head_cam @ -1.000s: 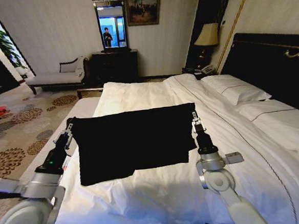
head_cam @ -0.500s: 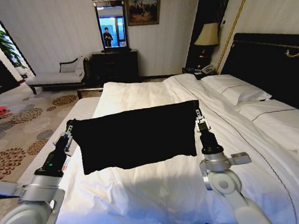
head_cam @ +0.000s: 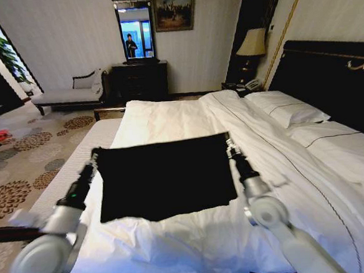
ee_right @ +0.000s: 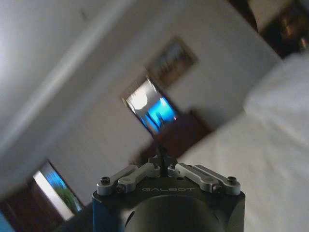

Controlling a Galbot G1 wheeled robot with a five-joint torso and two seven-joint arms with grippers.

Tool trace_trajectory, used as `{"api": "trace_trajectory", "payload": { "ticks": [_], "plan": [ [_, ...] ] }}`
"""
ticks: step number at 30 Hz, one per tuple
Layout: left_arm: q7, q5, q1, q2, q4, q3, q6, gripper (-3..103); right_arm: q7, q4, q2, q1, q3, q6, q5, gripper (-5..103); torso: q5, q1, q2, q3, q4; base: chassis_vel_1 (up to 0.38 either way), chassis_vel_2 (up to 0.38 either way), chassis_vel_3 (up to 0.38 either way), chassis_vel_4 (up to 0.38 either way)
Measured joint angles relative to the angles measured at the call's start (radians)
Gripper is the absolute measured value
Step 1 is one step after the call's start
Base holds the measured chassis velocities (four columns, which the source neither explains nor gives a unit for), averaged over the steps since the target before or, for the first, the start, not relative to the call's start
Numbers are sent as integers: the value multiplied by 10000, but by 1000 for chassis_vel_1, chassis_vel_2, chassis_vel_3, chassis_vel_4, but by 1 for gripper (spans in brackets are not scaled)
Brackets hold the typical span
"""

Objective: Fold the clothes on the bed.

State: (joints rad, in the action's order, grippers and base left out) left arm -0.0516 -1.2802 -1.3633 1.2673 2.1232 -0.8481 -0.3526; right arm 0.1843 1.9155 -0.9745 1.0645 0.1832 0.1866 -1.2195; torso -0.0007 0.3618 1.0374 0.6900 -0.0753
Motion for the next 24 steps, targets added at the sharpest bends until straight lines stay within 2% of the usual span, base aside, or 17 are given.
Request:
{"api": "trace_trajectory", "payload": {
  "ticks": [1, 3, 4, 8, 9, 12, 16, 20, 24],
  "plan": [
    [11, 278, 336, -103, -604, 212, 16, 1, -4, -513, -79, -357, -337, -54, -5, 2, -2, 1, 0, 0, 2, 0, 0, 0, 0],
    [76, 1122, 1834, -362, -3016, 1004, 179, 1, -172, -2595, -676, -1719, -1538, -181, -37, 2, 6, 4, -1, 1, -6, 0, 0, 0, 0],
    [76, 1122, 1834, -362, -3016, 1004, 179, 1, -172, -2595, -676, -1719, -1538, -181, -37, 2, 6, 4, -1, 1, -6, 0, 0, 0, 0],
    [221, 1758, 3465, -605, -5607, 1949, 425, 1, -565, -4879, -1937, -3522, -2713, -156, -130, 2, 6, 5, -2, 1, 1, 0, 0, 0, 0],
    [221, 1758, 3465, -605, -5607, 1949, 425, 1, -565, -4879, -1937, -3522, -2713, -156, -130, 2, 6, 5, -2, 1, 1, 0, 0, 0, 0],
    [380, 1868, 4122, -637, -6448, 2217, 655, 1, -777, -5856, -2567, -4238, -3149, -47, -74, 2, 3, 5, -2, -1, 2, 0, 0, 0, 0],
    [469, 1751, 4238, -642, -6581, 2247, 808, 1, -838, -6237, -2759, -4531, -3192, 35, -116, 2, 6, 1, -1, -3, -2, 0, 0, 0, 0],
    [551, 1362, 3855, -648, -6125, 2087, 928, 1, -751, -6107, -2662, -4519, -2931, 102, -223, 2, 7, 0, 0, -3, -5, 0, 0, 0, 0],
    [707, 1060, 3219, -617, -5644, 1778, 1166, 1, -557, -5815, -2388, -4205, -2578, 278, -334, 2, 9, -1, 1, -5, 5, 0, 0, 0, 0]
  ]
}}
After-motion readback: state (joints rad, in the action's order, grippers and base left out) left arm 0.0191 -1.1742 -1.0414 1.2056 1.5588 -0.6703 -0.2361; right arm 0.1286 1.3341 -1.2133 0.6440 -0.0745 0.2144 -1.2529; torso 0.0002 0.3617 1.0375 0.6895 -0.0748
